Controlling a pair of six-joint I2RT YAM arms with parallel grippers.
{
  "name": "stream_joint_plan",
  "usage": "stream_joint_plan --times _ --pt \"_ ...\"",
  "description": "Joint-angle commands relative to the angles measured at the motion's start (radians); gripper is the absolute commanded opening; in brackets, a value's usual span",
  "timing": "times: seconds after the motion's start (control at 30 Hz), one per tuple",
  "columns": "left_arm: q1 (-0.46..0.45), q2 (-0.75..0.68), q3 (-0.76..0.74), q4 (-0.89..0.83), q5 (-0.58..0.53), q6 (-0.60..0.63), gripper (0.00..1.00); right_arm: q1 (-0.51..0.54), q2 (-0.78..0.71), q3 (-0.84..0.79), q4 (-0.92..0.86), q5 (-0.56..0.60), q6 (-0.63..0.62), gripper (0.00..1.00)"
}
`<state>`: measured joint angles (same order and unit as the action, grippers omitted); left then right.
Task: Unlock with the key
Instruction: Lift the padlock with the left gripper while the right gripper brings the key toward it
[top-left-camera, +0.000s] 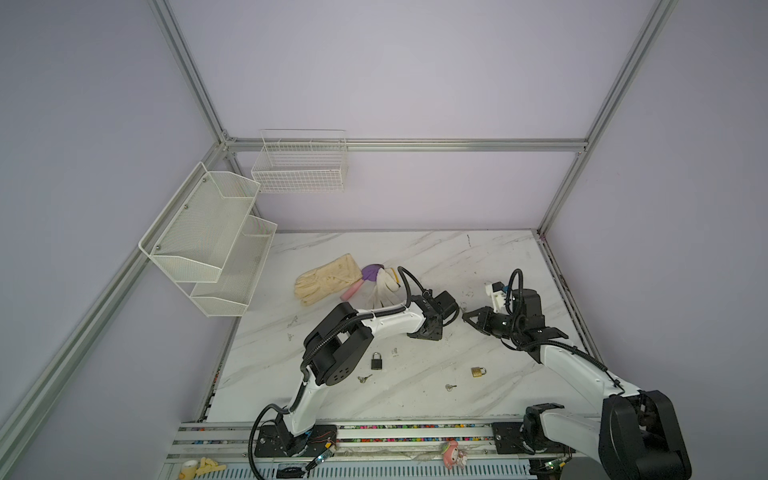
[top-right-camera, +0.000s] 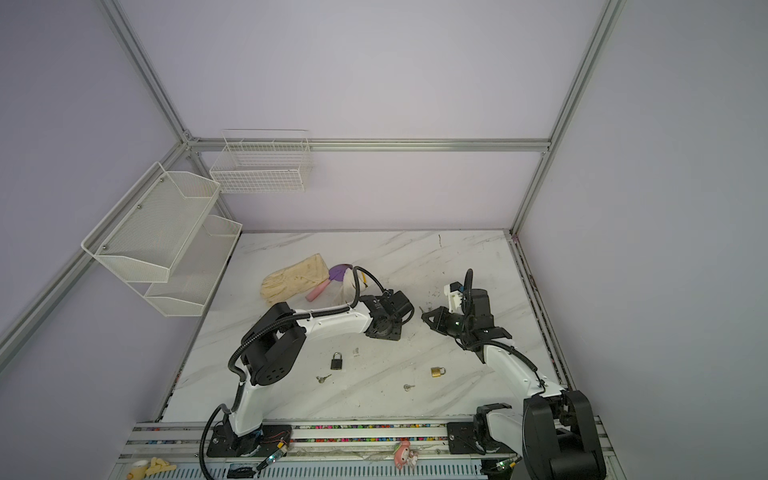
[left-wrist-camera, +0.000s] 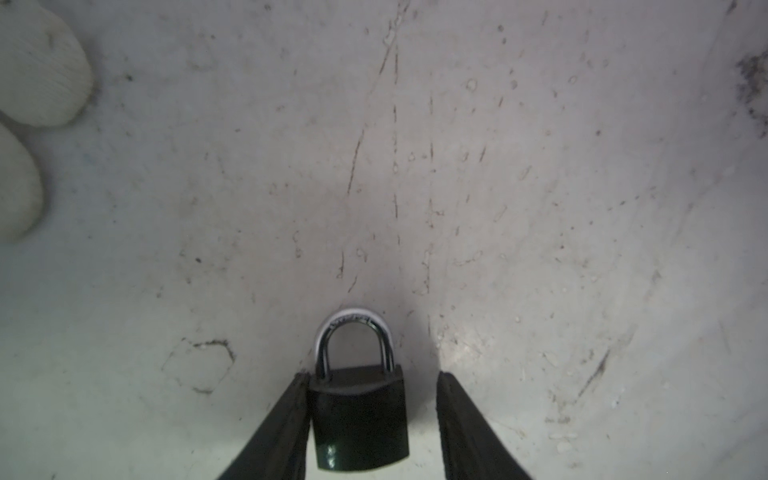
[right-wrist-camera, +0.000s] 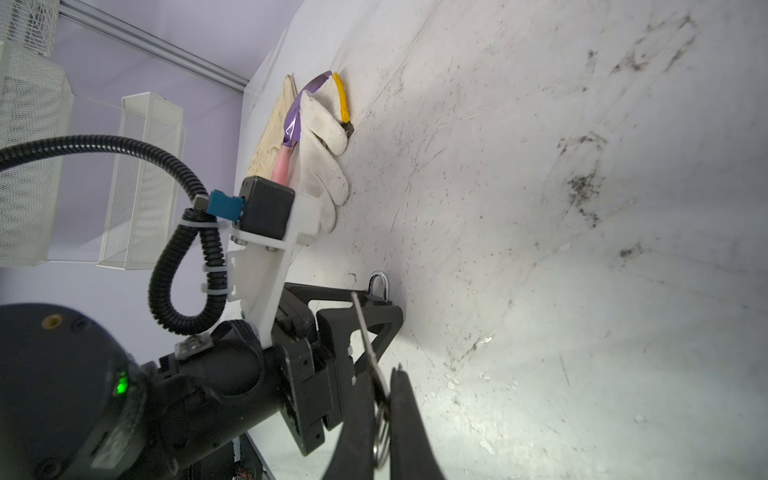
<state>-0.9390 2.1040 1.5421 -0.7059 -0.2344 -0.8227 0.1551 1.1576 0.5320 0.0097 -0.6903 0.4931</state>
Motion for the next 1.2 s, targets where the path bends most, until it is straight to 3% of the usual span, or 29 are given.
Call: stream_joint_plan --times 0.0,0.47,0.8,0.97,1.17 --pt "-0.006 0.019 0.065 -0.07 -0.046 0.027 0.47 -0.007 -0.006 -0.01 0.011 -0.033 0.001 0.0" --pt "0.004 0.032 0.083 -0.066 0.006 -0.027 0.33 -0.006 0.003 0.05 -0.116 0.011 -0.072 0.0" --pt "0.05 -0.106 0.024 0.015 0.041 -0.183 0.1 0.016 -0.05 0.067 -0.138 0.095 -0.03 0.0" --pt "0.086 -0.238 -0.066 0.084 0.046 -0.312 0.04 0.078 -0.049 0.068 -0.128 0.15 0.002 0.0" --pt "0.147 -0.417 -0.237 0.164 0.034 -0.532 0.0 0.301 -0.051 0.053 -0.049 0.362 0.103 0.0"
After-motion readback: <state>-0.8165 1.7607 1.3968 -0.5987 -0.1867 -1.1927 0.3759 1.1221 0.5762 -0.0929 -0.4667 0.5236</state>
